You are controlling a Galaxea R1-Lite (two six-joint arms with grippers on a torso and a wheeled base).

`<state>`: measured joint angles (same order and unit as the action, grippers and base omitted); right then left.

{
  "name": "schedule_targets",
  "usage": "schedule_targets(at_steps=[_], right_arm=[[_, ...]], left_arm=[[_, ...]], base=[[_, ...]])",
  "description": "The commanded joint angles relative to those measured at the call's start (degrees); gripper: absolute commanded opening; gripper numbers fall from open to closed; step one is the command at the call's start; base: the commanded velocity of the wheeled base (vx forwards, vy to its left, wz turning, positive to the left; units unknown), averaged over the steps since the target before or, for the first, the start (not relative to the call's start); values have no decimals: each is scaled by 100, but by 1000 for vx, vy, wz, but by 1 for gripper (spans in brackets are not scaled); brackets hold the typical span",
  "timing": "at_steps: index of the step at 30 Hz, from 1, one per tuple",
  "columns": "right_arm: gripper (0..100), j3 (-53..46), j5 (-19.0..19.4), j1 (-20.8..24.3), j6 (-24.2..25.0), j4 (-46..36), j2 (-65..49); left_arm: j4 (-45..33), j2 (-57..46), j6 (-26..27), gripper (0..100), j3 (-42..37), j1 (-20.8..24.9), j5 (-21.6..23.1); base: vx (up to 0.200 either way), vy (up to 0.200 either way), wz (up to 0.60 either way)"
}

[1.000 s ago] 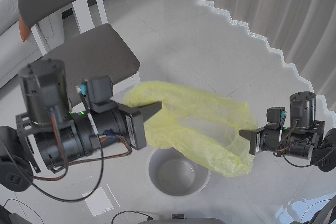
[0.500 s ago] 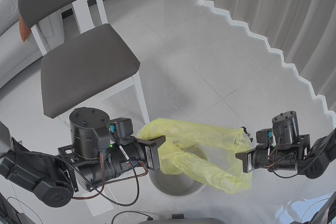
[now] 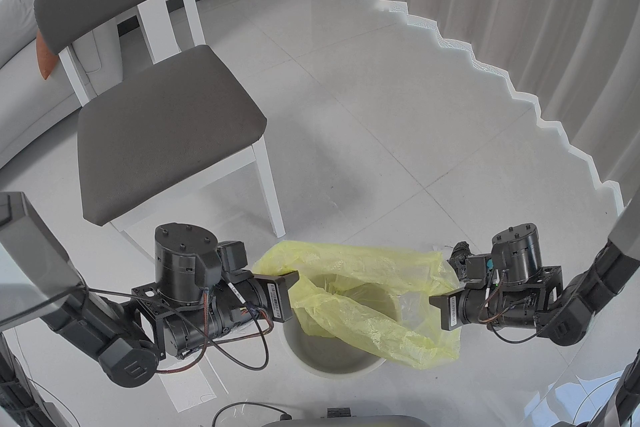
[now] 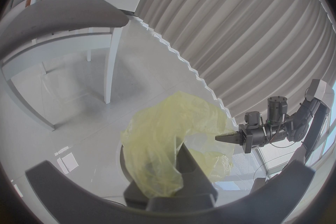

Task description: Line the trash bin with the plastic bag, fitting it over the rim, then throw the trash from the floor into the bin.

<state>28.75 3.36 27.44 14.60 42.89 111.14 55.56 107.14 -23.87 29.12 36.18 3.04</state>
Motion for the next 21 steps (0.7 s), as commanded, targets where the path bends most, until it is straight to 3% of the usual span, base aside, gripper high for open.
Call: schedule_targets(at_steps=[1,9,21], right_arm=[[0,52,24,-19,104,431,839],[0,-343,129,-81,78,396,663],[0,-422,85,279,113,449,980]], left_arm=[[446,580,-48,0,-249,-138,48],[508,-115,-56,0,-988,64,241],[631,527,-56,0,-1269,-226,646]], base=[[0,0,0],[0,0,0],[0,0,0]])
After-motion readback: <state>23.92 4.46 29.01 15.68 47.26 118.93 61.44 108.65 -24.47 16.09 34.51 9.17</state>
